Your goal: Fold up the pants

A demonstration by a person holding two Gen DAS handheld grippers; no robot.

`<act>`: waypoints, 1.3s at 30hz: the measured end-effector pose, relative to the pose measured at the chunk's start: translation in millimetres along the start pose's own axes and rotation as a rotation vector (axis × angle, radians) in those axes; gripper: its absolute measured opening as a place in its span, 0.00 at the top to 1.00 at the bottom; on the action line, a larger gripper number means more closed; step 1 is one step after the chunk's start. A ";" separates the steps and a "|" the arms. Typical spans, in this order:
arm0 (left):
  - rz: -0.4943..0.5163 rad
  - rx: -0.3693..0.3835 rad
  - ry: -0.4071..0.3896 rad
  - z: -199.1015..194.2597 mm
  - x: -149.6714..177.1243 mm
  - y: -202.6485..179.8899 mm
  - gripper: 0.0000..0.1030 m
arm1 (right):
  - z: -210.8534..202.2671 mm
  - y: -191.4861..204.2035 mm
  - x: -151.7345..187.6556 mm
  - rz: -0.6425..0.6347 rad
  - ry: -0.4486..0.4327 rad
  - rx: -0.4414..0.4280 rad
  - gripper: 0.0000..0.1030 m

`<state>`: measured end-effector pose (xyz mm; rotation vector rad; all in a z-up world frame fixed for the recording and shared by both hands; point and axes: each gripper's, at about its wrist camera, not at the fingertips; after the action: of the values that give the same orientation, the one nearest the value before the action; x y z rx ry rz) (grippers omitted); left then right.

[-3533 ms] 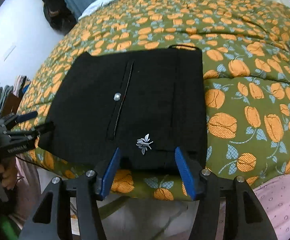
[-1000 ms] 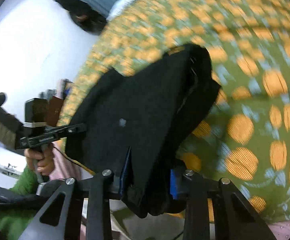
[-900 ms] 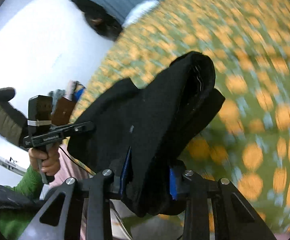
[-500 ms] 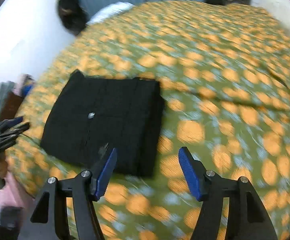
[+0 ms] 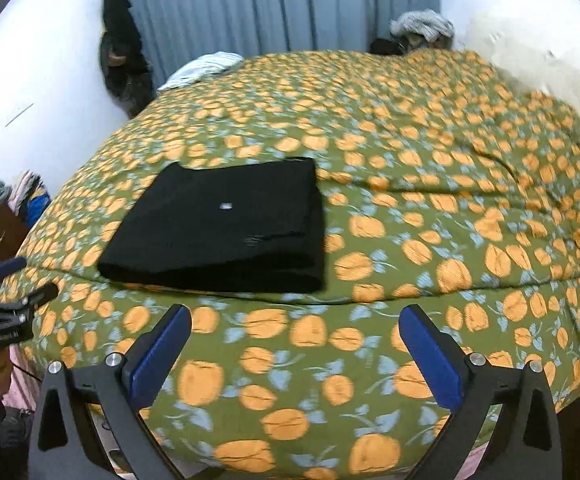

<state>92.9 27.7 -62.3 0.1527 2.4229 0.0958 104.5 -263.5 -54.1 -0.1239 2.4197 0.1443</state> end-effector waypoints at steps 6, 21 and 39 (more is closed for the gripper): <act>0.020 -0.093 -0.056 -19.9 -8.2 1.6 0.05 | -20.8 21.9 -3.2 -0.059 -0.014 0.041 0.00; 0.063 -0.005 0.018 -56.7 -6.6 -29.5 0.04 | -67.9 33.9 -1.0 -0.033 -0.041 0.091 0.00; 0.007 0.006 0.071 -60.4 -3.8 -16.3 0.01 | -67.1 56.7 -1.5 -0.052 -0.021 0.076 0.00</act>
<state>54.8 9.2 -16.0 0.1627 2.4939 0.0989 54.8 -216.6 1.2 -0.1493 2.3949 0.0300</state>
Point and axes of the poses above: each gripper's, at about its wrist camera, not at the fingertips, and z roughly the way its jaws point, y to its left, x to its underside, and after that the axes turned 1 degree about z, right-handed
